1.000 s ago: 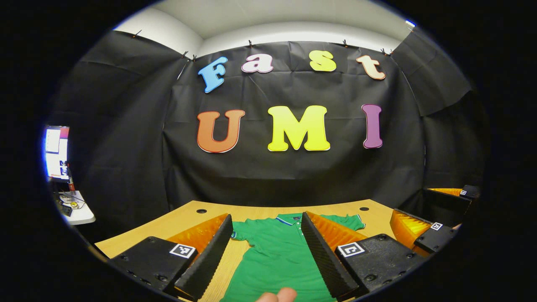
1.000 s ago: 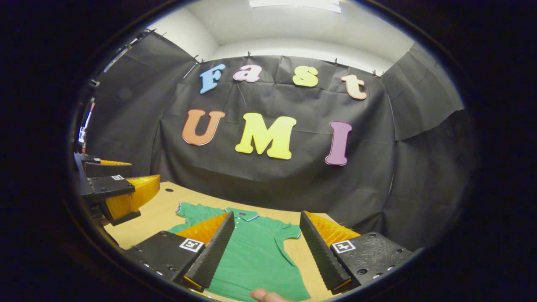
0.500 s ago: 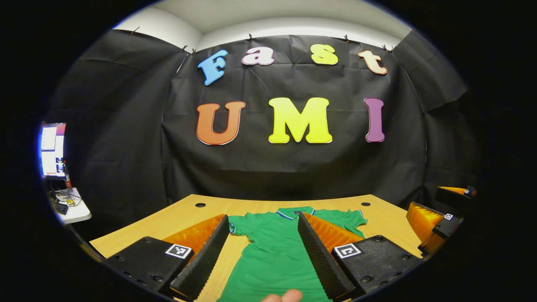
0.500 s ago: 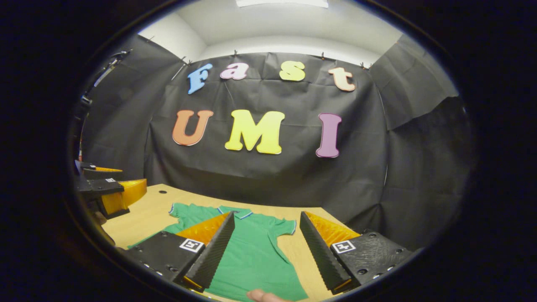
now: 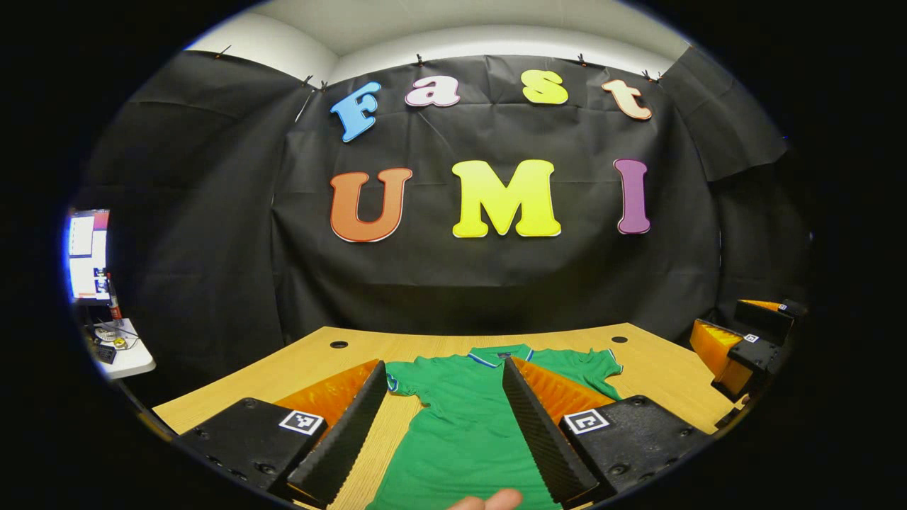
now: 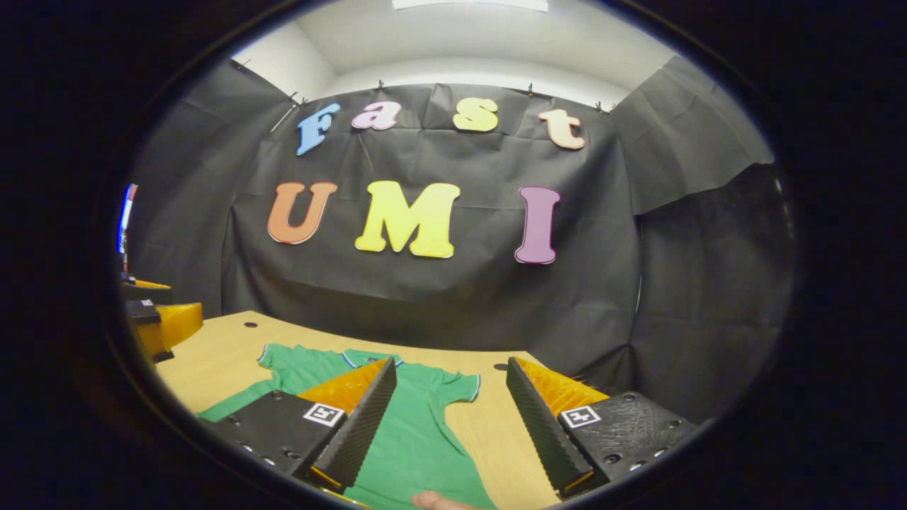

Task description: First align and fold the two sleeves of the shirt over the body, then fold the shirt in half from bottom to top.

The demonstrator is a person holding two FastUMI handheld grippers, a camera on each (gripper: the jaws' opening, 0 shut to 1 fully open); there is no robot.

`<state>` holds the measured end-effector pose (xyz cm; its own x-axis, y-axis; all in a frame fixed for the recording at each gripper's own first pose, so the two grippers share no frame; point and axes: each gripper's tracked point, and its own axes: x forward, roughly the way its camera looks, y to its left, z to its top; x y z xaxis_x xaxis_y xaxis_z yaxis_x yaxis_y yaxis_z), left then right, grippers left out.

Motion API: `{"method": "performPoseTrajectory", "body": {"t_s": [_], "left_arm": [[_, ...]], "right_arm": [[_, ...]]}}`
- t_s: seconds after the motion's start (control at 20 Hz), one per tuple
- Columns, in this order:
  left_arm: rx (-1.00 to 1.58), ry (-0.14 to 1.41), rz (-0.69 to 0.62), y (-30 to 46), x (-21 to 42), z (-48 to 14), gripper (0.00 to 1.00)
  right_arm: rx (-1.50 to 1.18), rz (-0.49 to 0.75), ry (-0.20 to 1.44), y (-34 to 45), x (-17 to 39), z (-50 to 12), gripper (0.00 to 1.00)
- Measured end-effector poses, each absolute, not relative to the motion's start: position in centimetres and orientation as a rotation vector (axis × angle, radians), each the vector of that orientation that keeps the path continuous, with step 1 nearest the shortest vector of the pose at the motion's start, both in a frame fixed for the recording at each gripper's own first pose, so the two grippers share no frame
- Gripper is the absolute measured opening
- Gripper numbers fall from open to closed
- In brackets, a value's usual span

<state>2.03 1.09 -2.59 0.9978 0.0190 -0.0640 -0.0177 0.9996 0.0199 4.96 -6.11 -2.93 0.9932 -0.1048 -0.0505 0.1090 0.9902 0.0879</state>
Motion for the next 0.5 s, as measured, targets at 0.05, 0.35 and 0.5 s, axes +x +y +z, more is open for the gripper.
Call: {"method": "performPoseTrajectory", "body": {"t_s": [0.05, 0.35, 0.5], "left_arm": [[0.022, 0.065, 0.022, 1.2, 2.2, -2.6, 1.0], [0.021, 0.103, 0.057, 2.1, 3.1, -4.1, 1.0], [0.032, 0.115, 0.065, 2.1, 3.4, -4.7, 1.0]], "right_arm": [[0.089, -0.109, 0.045, -6.3, 5.9, -2.8, 0.97], [0.073, -0.106, 0.114, -7.6, 13.1, -4.0, 0.97], [0.069, -0.105, 0.196, -8.1, 17.5, -6.1, 0.97]]}}
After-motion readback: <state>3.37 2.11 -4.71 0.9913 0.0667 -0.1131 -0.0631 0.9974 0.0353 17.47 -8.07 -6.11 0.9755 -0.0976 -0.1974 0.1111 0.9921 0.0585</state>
